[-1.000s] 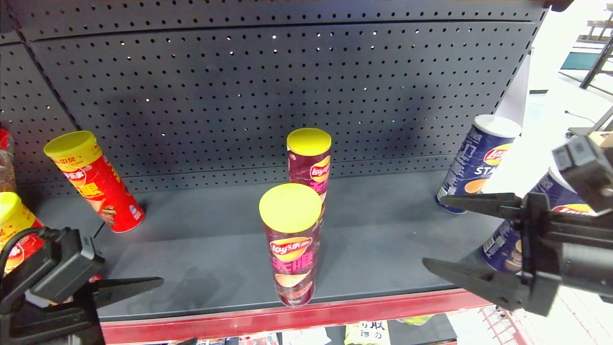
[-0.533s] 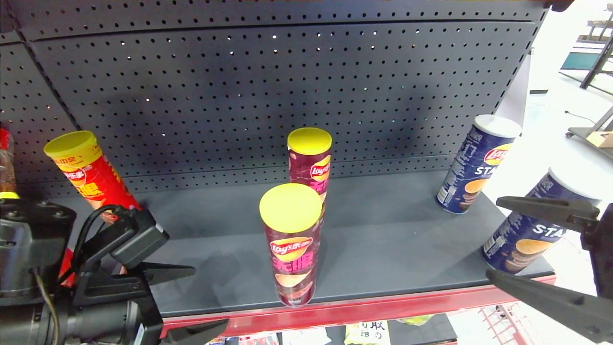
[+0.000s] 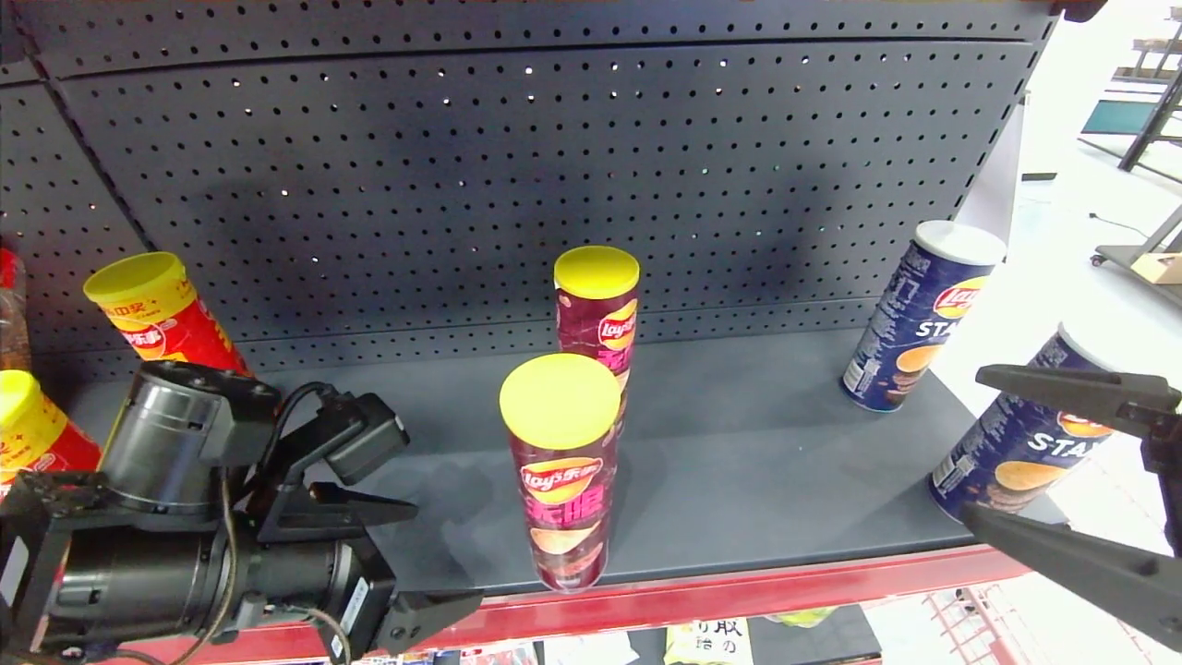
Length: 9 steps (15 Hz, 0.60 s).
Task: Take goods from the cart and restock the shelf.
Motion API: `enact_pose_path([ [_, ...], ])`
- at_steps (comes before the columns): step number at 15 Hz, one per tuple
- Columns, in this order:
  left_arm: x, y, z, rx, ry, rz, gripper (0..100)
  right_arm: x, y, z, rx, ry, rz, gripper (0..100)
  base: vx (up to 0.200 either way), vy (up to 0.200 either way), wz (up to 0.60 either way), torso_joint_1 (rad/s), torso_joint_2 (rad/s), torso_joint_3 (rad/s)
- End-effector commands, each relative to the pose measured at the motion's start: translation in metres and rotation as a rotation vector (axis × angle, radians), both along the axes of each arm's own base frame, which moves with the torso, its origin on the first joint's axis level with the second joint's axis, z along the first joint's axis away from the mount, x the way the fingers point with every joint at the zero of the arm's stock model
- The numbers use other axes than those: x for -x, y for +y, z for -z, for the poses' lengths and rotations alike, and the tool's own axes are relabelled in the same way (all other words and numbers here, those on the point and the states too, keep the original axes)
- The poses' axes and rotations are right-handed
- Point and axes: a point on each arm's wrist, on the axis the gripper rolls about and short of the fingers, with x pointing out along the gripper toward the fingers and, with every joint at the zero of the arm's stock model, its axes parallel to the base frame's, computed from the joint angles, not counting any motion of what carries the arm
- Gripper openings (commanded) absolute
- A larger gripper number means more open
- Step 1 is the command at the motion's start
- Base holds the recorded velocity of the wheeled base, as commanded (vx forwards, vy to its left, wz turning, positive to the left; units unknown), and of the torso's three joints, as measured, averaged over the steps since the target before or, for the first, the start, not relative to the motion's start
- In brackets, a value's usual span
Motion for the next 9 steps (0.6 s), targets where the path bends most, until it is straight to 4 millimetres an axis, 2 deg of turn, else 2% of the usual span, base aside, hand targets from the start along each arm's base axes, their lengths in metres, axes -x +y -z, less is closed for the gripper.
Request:
enact_pose_path([
  [1, -0.005, -0.003, 0.007, -0.015, 0.028, 0.0, 100, -0.001, 0.001, 0.0, 0.002, 0.003, -0.001, 100, 0.0, 0.0, 0.0, 0.0, 0.0, 0.0],
  [7, -0.013, -0.004, 0.014, -0.068, 0.032, -0.051, 100, -0.002, 0.001, -0.001, -0.004, 0.004, 0.0, 100, 0.0, 0.0, 0.0, 0.0, 0.0, 0.0],
  [9, -0.023, -0.008, 0.014, -0.094, 0.018, -0.081, 100, -0.002, 0.001, -0.004, -0.013, 0.0, 0.002, 100, 0.0, 0.0, 0.0, 0.0, 0.0, 0.0],
])
